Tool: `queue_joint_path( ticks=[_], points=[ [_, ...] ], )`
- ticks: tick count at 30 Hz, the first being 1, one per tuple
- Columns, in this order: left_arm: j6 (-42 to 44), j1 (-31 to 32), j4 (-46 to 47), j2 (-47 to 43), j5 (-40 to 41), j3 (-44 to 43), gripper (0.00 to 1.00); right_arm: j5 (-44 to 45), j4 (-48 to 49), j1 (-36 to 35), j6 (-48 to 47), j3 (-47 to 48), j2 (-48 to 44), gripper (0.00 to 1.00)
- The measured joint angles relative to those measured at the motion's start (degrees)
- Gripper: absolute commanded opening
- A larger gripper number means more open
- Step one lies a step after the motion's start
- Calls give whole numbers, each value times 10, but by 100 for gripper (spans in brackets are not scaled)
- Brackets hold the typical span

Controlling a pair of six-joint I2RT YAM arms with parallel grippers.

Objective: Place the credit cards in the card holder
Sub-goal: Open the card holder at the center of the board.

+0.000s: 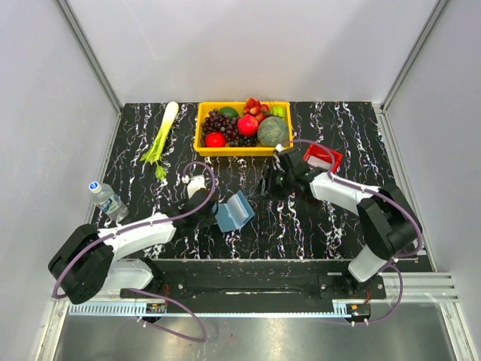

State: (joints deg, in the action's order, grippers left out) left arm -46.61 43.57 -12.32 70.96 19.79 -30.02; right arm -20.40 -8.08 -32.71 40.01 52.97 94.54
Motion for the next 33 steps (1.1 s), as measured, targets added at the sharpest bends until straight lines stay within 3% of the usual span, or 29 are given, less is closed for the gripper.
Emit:
queue_joint_path(
  ticks=[6, 16, 23, 33],
  points=[
    [36, 0, -1, 10, 21, -14, 0, 5, -23, 0, -42, 88, -8, 52],
    [85, 0, 19, 27, 18, -20, 0, -46, -25, -10, -46, 78, 11, 57],
    [106, 0, 39, 15, 4, -22, 0, -56, -24, -67, -44, 87, 29, 59],
    [124, 0, 63, -15, -14, -28, 0, 14, -65, -119, -49, 148, 62, 63]
  ],
)
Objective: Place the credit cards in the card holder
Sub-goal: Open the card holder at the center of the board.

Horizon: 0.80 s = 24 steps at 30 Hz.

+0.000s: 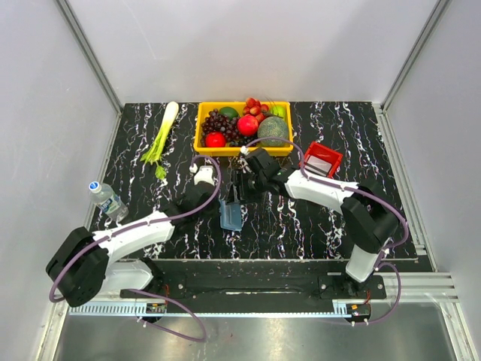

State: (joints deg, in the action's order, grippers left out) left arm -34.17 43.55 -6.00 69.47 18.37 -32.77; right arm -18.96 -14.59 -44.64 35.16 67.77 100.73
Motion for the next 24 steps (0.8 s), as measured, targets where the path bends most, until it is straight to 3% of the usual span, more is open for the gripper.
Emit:
queue_joint_path(
  ticks=[6, 8, 10, 13, 16, 19, 21, 23, 24],
  points=[
    [6, 0, 23, -27, -23, 0, 0, 59, -29, -12, -2, 7, 6, 57],
    [8, 0, 34, -37, -27, 0, 0, 74, -40, -13, -2, 8, 7, 49],
    [10, 0, 40, -38, -30, 0, 0, 84, -51, -13, -2, 10, 10, 32],
    [11, 0, 40, -37, -30, 0, 0, 99, -59, -13, -4, 12, 20, 20],
    [11, 0, 40, -32, -28, 0, 0, 108, -68, -13, -4, 12, 25, 0],
    [9, 0, 37, -23, -21, 0, 0, 114, -72, -13, -3, 12, 26, 0],
    [2, 0, 26, -13, -9, 0, 7, 124, -76, -13, -4, 13, 25, 0],
    [-6, -1, 12, 13, 5, -2, 24, 140, -84, -13, -6, 13, 24, 0],
    [-10, -3, 2, 28, 11, -2, 42, 150, -90, -13, -7, 13, 23, 0]
  ],
)
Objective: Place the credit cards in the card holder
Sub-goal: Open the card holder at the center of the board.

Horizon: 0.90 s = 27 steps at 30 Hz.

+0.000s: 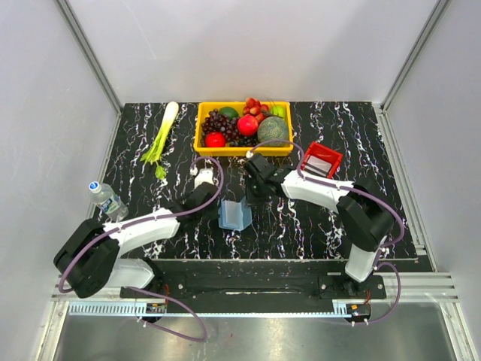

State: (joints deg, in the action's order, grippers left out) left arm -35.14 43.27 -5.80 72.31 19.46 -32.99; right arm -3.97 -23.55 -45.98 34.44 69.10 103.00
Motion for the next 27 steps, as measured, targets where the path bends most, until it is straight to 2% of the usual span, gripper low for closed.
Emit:
queue_joint_path(
  ticks=[1, 3, 6, 8, 13, 17, 21, 27],
  points=[
    [-4, -2, -10, 11, 3, 0, 54, 9, -8, 0, -2, 0, -3, 0],
    [-5, -6, -27, 19, 2, 0, 65, 27, -31, 0, -5, 11, -6, 0],
    [-9, -7, -29, 3, -4, -2, 77, 52, -46, 0, -7, 30, -6, 0],
    [-9, -7, -39, -17, -6, -17, 79, 66, -52, 0, -6, 39, -6, 0],
    [3, -10, -31, -75, -15, -70, 70, 87, -73, 0, -4, 55, -5, 0],
    [15, -12, 18, -101, -61, -75, 56, 90, -76, 0, -1, 63, -1, 0],
    [10, -13, 76, -70, -126, -69, 45, 78, -64, 3, 9, 54, 2, 0],
    [-9, -12, 147, 3, -190, -55, 41, 10, 31, 38, 47, -27, -17, 0]
  ],
)
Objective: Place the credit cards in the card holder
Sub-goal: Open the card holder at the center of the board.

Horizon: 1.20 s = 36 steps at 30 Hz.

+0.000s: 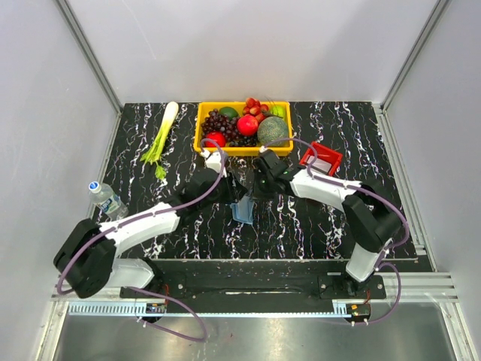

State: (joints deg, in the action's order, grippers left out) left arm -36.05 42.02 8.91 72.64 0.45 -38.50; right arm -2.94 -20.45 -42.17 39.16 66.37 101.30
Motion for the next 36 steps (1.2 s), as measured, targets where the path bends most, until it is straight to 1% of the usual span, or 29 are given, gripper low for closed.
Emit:
queue_joint_path(
  ticks=[6, 12, 17, 19, 21, 23, 26, 28, 30, 34, 35, 36],
  points=[
    [-22, 0, 26, 51, -13, 0, 41, -37, 47, 31, 27, -61, -34, 0],
    [-31, 3, 28, 108, -25, -10, 41, -45, 62, 33, 32, -78, -42, 0],
    [-41, 7, 26, 150, -34, -19, 48, -54, 70, 37, 32, -89, -44, 1],
    [-43, 8, 28, 155, -38, -19, 53, -57, 72, 41, 31, -96, -45, 2],
    [-41, 8, 28, 161, -45, -19, 56, -57, 73, 45, 31, -104, -46, 5],
    [-39, 9, 28, 173, -52, -19, 58, -57, 74, 49, 31, -111, -46, 7],
    [-32, 12, 28, 186, -63, -19, 59, -57, 74, 51, 31, -118, -46, 13],
    [-25, 17, 25, 187, -65, -19, 59, -57, 75, 52, 31, -118, -46, 18],
    [-19, 20, 21, 193, -65, -21, 59, -57, 75, 52, 31, -118, -46, 19],
    [-12, 22, 7, 202, -63, -30, 59, -58, 73, 57, 22, -118, -47, 29],
    [-11, 23, 3, 202, -61, -32, 59, -58, 72, 60, 18, -118, -48, 33],
    [-9, 23, -4, 202, -59, -36, 59, -57, 70, 63, 15, -118, -50, 34]
  ],
)
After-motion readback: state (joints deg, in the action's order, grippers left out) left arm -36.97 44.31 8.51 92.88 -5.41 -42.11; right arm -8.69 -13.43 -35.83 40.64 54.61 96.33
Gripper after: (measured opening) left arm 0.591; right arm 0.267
